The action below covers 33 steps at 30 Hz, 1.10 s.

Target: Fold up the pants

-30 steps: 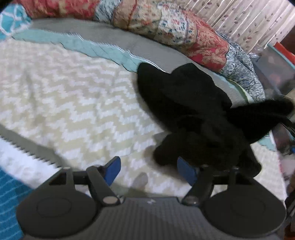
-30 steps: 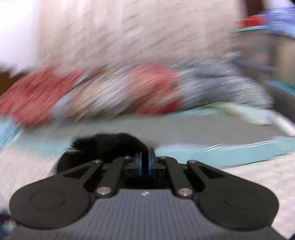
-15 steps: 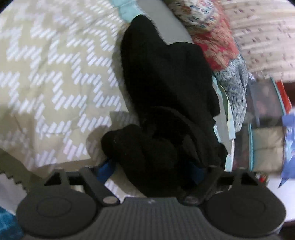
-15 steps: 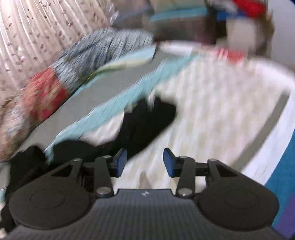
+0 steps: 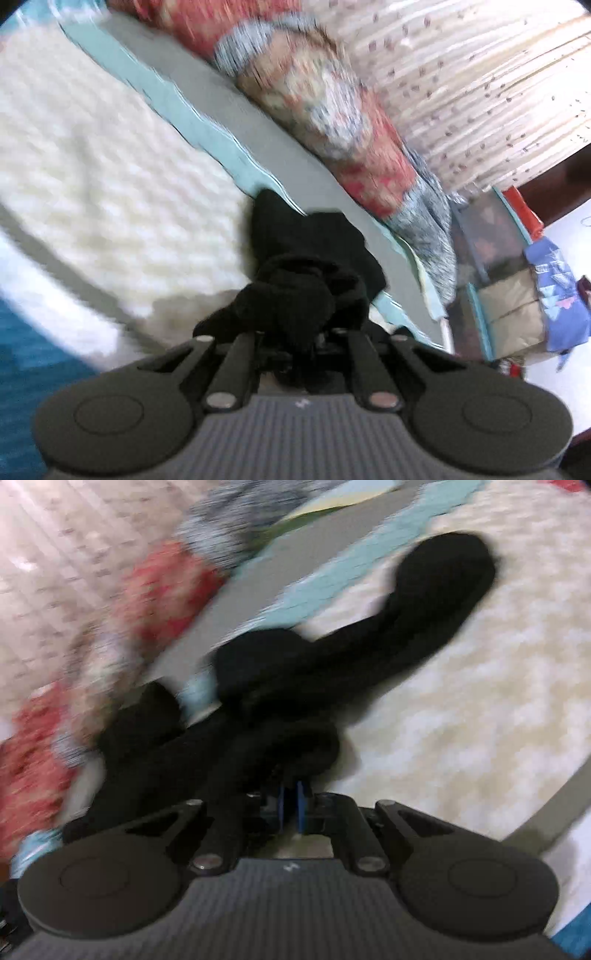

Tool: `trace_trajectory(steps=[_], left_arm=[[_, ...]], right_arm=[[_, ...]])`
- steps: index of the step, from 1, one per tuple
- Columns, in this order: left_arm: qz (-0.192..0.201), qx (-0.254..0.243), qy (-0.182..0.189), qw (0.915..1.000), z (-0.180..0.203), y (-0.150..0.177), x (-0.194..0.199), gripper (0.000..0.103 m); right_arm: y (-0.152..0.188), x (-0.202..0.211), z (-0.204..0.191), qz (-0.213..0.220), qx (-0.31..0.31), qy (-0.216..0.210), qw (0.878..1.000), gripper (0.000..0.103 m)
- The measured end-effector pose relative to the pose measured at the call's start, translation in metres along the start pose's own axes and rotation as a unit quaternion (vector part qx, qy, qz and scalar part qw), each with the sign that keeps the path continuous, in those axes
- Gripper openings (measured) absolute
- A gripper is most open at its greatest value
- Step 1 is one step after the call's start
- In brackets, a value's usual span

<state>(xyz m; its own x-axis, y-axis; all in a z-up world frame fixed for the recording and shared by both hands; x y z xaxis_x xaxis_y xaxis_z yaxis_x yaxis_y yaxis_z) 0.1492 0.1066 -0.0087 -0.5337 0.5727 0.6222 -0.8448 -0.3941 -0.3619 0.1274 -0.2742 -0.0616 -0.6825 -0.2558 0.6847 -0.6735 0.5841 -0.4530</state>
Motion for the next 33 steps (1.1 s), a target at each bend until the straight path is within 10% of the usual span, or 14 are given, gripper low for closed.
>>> trace_trajectory(steps=[6,16,25,30,33], left_arm=[[-0.032,0.068,-0.127,0.9890,-0.078,0.037,0.001,0.008],[-0.045,0.085,-0.157,0.9829,-0.104,0.047,-0.017,0.018],[-0.059,0.101,-0.164,0.9795,-0.118,0.057,-0.013,0.018],[-0.064,0.090,-0.171,0.9789,-0.117,0.054,-0.017,0.018],[-0.066,0.091,-0.172,0.9787,-0.118,0.053,-0.019,0.018]], right_arm=[[0.067,0.014,-0.036,-0.063,0.105,-0.014,0.992,0.034],[-0.072,0.051,0.079,0.105,-0.062,0.114,0.986,0.047],[-0.118,0.058,0.126,0.141,-0.071,0.167,0.973,0.047],[-0.134,0.021,0.098,0.077,-0.010,0.149,0.986,0.046],[-0.125,-0.018,0.091,0.018,0.040,0.209,0.977,0.047]])
Point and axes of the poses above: each gripper's, at about its wrist camera, not at the fingertips, and x roughly against the way its jaws point, z to its right, y to its underside, the point moved 9 cm from there along -x, roughly the way its jaws point, and after that the axes turned 7 degrees about -z, right-handed, at the moved point
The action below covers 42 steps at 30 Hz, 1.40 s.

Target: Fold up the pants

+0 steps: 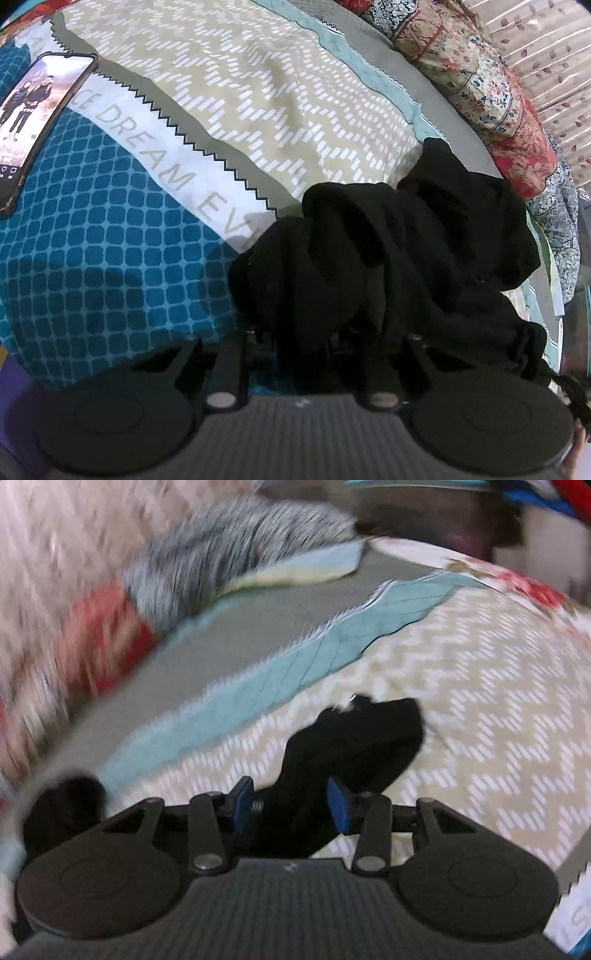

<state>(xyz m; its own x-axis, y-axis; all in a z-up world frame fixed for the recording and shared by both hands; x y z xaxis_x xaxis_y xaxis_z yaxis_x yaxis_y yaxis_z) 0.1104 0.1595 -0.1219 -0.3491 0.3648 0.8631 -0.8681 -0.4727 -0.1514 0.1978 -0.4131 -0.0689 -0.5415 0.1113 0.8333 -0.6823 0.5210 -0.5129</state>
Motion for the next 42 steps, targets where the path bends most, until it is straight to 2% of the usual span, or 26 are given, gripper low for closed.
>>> trace_trajectory(steps=[1,2,3,5,7,8,10,11,12,14,16,20,23,25,26,28,29,31,33,35,36,39,42], left_arm=[[0.000,0.001,0.000,1.0000,0.000,0.000,0.000,0.018],[-0.001,0.001,0.001,1.0000,0.000,-0.001,0.000,0.018],[-0.001,0.002,0.002,1.0000,0.000,-0.001,0.000,0.018],[-0.002,0.001,0.003,1.0000,-0.001,-0.001,0.001,0.018],[-0.003,0.001,0.003,1.0000,-0.001,-0.001,0.001,0.018],[-0.004,0.003,0.003,1.0000,-0.002,-0.001,0.001,0.018],[-0.002,0.005,0.002,1.0000,-0.001,0.000,0.001,0.018],[-0.001,0.003,0.000,1.0000,0.000,0.000,0.001,0.018],[-0.001,0.001,-0.001,1.0000,0.001,0.000,0.001,0.018],[-0.001,-0.002,-0.002,1.0000,0.001,0.000,0.000,0.018],[-0.004,-0.001,-0.004,1.0000,0.001,0.000,-0.002,0.018],[-0.010,-0.007,-0.011,0.9999,0.003,-0.002,-0.004,0.019],[-0.008,-0.006,-0.015,0.9998,0.004,-0.002,-0.003,0.019],[-0.008,-0.006,-0.017,0.9998,0.005,-0.001,-0.002,0.019],[-0.008,-0.007,-0.018,0.9998,0.005,-0.001,-0.002,0.019],[-0.007,-0.009,-0.021,0.9997,0.005,0.000,-0.001,0.018],[-0.007,-0.011,-0.021,0.9997,0.006,0.000,0.000,0.018],[-0.003,-0.011,-0.018,0.9998,0.006,0.000,0.004,0.016],[0.000,-0.016,-0.015,0.9998,0.007,0.001,0.008,0.014],[-0.002,-0.021,-0.008,0.9997,0.007,0.002,0.012,0.014],[-0.004,-0.023,-0.003,0.9997,0.008,0.004,0.012,0.014],[-0.018,-0.032,0.014,0.9992,0.012,0.012,0.010,0.013],[-0.030,-0.048,0.000,0.9984,0.012,0.021,0.007,0.013]], right_arm=[[-0.002,-0.015,-0.003,-0.017,0.002,0.012,1.000,0.044],[-0.006,-0.023,-0.002,-0.019,0.000,0.018,1.000,0.019],[-0.019,-0.028,-0.002,-0.014,-0.007,0.017,1.000,0.009],[-0.056,-0.017,0.005,0.032,-0.059,-0.017,0.998,0.009],[-0.099,0.000,0.017,0.093,-0.132,-0.062,0.985,0.009],[-0.117,0.003,0.025,0.111,-0.170,-0.074,0.976,0.010],[-0.138,0.000,0.038,0.122,-0.206,-0.093,0.966,0.021],[-0.148,-0.010,0.039,0.107,-0.207,-0.107,0.967,0.049],[-0.147,-0.012,0.048,0.101,-0.208,-0.107,0.967,0.059],[-0.144,-0.009,0.065,0.120,-0.206,-0.086,0.967,0.059],[-0.123,-0.007,0.081,0.125,-0.209,-0.073,0.967,0.059],[-0.094,-0.029,0.113,0.084,-0.233,-0.071,0.966,0.059],[-0.086,-0.042,0.110,0.076,-0.242,-0.083,0.964,0.059],[-0.095,-0.057,0.094,0.070,-0.231,-0.083,0.967,0.059],[-0.093,-0.059,0.086,0.067,-0.221,-0.076,0.970,0.058],[-0.088,-0.060,0.070,0.058,-0.186,-0.059,0.979,0.031],[-0.095,-0.064,0.063,0.048,-0.170,-0.047,0.983,0.011],[-0.106,-0.047,0.065,0.077,-0.170,-0.030,0.982,0.008],[-0.123,-0.012,0.076,0.137,-0.181,-0.032,0.973,0.008],[-0.127,0.023,0.097,0.177,-0.197,-0.032,0.964,0.008],[-0.119,0.040,0.108,0.190,-0.204,-0.027,0.960,0.008],[-0.104,0.067,0.149,0.200,-0.229,-0.003,0.953,0.008],[-0.070,0.069,0.179,0.171,-0.238,0.037,0.955,0.008]])
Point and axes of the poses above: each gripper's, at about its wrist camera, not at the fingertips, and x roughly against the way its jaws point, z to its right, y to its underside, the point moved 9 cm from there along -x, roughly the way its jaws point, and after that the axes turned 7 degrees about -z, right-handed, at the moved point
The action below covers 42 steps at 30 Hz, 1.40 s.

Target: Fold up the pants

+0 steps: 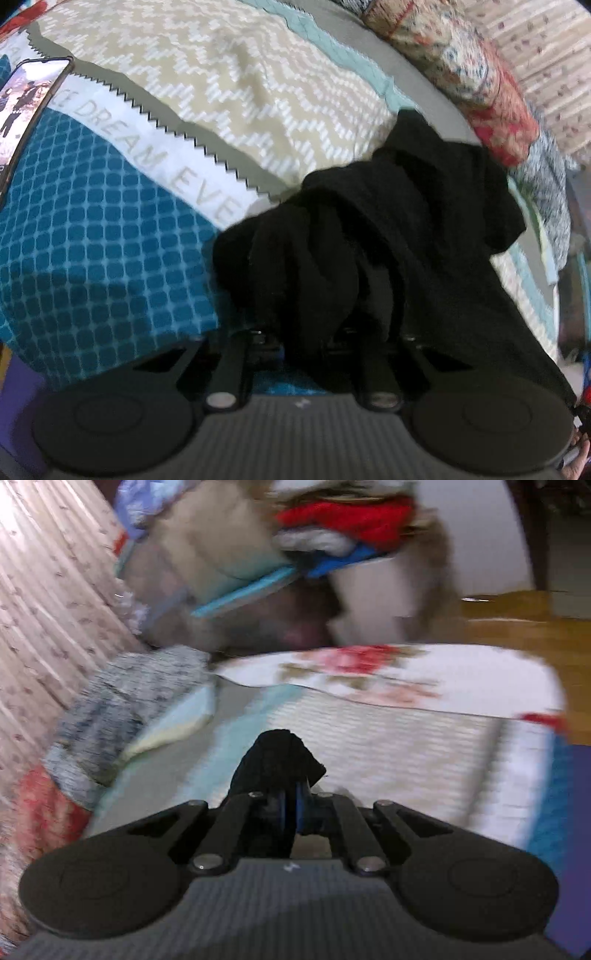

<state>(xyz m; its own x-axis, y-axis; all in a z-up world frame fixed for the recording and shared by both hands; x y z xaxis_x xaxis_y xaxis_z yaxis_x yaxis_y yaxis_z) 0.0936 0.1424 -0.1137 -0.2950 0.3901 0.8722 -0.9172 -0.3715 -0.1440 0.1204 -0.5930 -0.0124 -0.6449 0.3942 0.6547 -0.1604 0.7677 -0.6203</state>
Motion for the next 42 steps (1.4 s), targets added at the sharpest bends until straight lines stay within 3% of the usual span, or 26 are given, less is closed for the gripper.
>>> trace_trajectory(steps=[2,4,5,6,8,12,16,18,21,23,26,28,32,35,38,42], left_arm=[[-0.002,-0.007,-0.011,0.9999,-0.003,0.005,-0.001,0.013],[-0.003,-0.008,-0.017,0.9998,-0.005,0.009,0.001,0.018],[-0.002,-0.010,-0.016,0.9998,-0.005,0.011,0.003,0.022],[0.000,-0.018,-0.016,0.9997,-0.004,0.013,0.008,0.025],[0.017,-0.038,-0.027,0.9988,-0.005,0.016,0.019,0.041],[0.046,-0.059,-0.022,0.9970,-0.009,0.019,0.043,0.046],[0.078,-0.034,0.010,0.9963,-0.023,0.010,0.066,0.048],[0.078,-0.022,0.025,0.9964,-0.029,0.005,0.068,0.049],[0.075,-0.002,0.051,0.9959,-0.031,-0.003,0.065,0.049],[0.081,0.002,0.067,0.9945,-0.032,-0.001,0.064,0.049],[0.083,-0.004,0.077,0.9935,-0.028,0.004,0.059,0.049],[0.078,-0.017,0.079,0.9937,-0.023,0.009,0.052,0.049],[0.065,-0.051,0.098,0.9918,-0.011,0.023,0.043,0.049],[0.087,-0.068,0.122,0.9863,-0.013,0.024,0.060,0.051],[0.122,-0.055,0.141,0.9808,-0.029,0.016,0.084,0.054],[0.136,-0.012,0.141,0.9806,-0.056,0.000,0.088,0.053]], right_arm=[[0.017,-0.008,0.025,-0.027,-0.010,0.028,0.999,0.009],[0.039,-0.008,0.045,-0.059,-0.019,0.040,0.997,0.021],[0.045,-0.013,0.051,-0.070,-0.029,0.050,0.996,0.041],[0.045,-0.012,0.056,-0.061,-0.038,0.054,0.996,0.052],[0.041,-0.003,0.060,-0.033,-0.040,0.068,0.996,0.055],[0.034,0.020,0.072,0.017,-0.048,0.111,0.992,0.055],[0.026,0.044,0.045,0.073,-0.019,0.083,0.994,0.055],[0.029,0.056,0.013,0.084,0.017,0.048,0.995,0.055],[0.058,0.075,-0.044,0.045,0.089,-0.039,0.994,0.055],[0.091,0.081,-0.096,0.000,0.154,-0.102,0.983,0.055],[0.155,0.093,-0.169,-0.081,0.242,-0.189,0.948,0.055],[0.203,0.107,-0.215,-0.133,0.302,-0.240,0.913,0.055],[0.319,0.141,-0.296,-0.218,0.421,-0.320,0.820,0.055],[0.386,0.154,-0.339,-0.261,0.473,-0.338,0.771,0.055],[0.436,0.155,-0.375,-0.272,0.518,-0.335,0.738,0.056],[0.490,0.162,-0.404,-0.295,0.543,-0.330,0.714,0.060]])
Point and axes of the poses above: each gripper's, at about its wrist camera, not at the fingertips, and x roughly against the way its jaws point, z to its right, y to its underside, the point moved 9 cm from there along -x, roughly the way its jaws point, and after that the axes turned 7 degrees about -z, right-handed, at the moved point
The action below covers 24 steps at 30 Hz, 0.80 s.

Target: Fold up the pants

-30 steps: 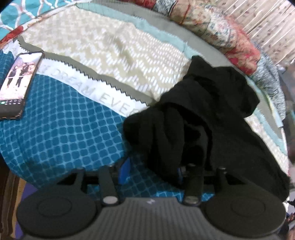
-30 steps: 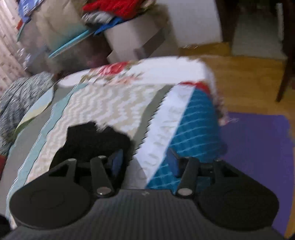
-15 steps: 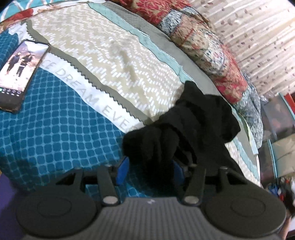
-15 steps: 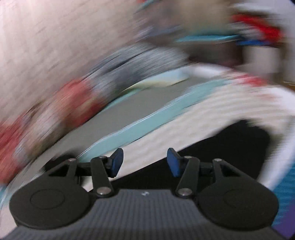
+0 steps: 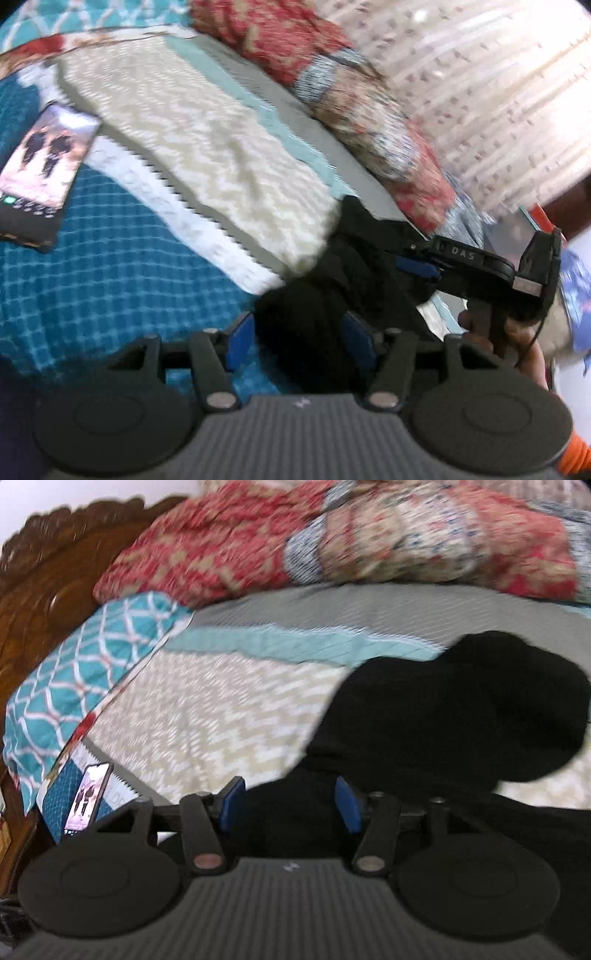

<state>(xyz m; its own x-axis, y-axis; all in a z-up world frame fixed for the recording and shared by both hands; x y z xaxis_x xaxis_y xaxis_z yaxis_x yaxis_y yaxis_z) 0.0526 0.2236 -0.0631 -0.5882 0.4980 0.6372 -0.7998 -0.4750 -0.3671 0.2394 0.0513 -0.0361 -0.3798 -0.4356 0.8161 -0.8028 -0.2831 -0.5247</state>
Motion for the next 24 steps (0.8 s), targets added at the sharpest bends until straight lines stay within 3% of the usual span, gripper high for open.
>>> trace_trajectory(steps=[3,5,7,8,9,11,14,16,18,20,22,24], left_arm=[[-0.008,0.012,0.001,0.9999,-0.008,-0.004,-0.010,0.051],[-0.012,0.007,0.007,0.9999,-0.004,-0.003,-0.015,0.051],[-0.013,-0.001,0.012,0.9998,0.000,-0.002,-0.018,0.051],[-0.014,-0.002,0.013,0.9998,0.000,-0.001,-0.020,0.051],[-0.015,-0.001,0.014,0.9998,0.001,0.000,-0.022,0.051],[-0.018,0.004,0.018,0.9997,0.001,0.003,-0.023,0.051],[-0.020,0.005,0.025,0.9995,0.003,0.003,-0.026,0.051],[-0.025,0.002,0.033,0.9992,0.008,0.003,-0.030,0.051],[-0.033,-0.007,0.042,0.9985,0.018,0.003,-0.037,0.051],[-0.044,-0.017,0.050,0.9977,0.029,0.004,-0.045,0.052],[-0.056,-0.031,0.054,0.9965,0.042,0.005,-0.054,0.054],[-0.062,-0.047,0.056,0.9953,0.055,0.005,-0.062,0.055]], right_arm=[[0.006,-0.031,-0.011,-0.040,-0.006,0.024,0.999,0.076],[0.025,-0.038,-0.006,-0.073,-0.012,0.044,0.996,0.076],[0.034,-0.046,0.000,-0.065,-0.011,0.063,0.996,0.059],[0.037,-0.043,0.003,-0.063,-0.010,0.062,0.996,0.038],[0.037,-0.035,0.008,-0.056,-0.021,0.059,0.996,0.024],[0.032,-0.011,0.017,-0.022,-0.059,0.029,0.998,0.011],[0.033,0.052,0.034,0.086,-0.110,-0.035,0.990,0.011],[0.050,0.083,0.053,0.130,-0.126,-0.026,0.983,0.011],[0.079,0.095,0.080,0.129,-0.166,-0.006,0.978,0.011],[0.116,0.087,0.103,0.095,-0.197,0.034,0.975,0.011],[0.143,0.076,0.114,0.057,-0.213,0.068,0.973,0.018],[0.153,0.074,0.111,0.041,-0.210,0.070,0.974,0.021]])
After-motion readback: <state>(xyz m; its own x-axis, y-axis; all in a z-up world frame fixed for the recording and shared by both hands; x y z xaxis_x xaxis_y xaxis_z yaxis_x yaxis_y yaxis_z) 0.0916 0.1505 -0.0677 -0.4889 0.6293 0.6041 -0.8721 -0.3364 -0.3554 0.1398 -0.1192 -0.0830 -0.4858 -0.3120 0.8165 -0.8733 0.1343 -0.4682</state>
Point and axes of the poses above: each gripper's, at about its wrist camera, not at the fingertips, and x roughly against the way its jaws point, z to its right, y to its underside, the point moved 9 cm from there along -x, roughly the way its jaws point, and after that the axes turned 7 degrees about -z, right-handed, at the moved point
